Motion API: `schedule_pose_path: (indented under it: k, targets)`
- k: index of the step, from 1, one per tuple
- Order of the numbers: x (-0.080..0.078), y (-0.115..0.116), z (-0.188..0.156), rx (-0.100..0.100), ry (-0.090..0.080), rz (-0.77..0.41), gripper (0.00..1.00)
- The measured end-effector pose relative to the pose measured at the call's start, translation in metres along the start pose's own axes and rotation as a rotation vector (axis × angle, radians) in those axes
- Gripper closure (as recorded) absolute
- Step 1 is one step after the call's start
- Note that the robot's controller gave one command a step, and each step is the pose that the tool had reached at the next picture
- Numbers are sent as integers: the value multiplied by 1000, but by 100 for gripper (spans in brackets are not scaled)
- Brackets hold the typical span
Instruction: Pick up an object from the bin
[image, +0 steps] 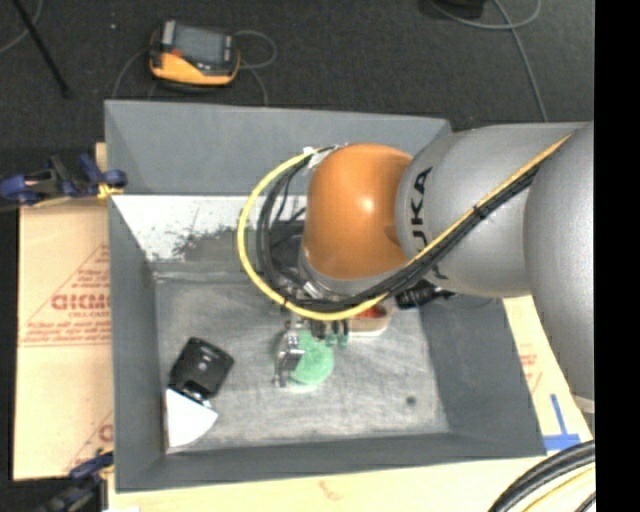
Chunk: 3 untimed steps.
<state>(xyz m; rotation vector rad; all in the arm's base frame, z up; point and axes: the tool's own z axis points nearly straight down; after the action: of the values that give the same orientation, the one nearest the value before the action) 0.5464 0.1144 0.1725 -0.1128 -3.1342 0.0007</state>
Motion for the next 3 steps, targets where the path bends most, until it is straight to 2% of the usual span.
schedule_pose_path:
  k: [1,2,3]
  targets:
    - [-34,-18,31,-3,-20,-84,0]
    - [8,-75,99,-2,-10,-15,100]
    - [8,-75,99,-2,-10,-13,100]
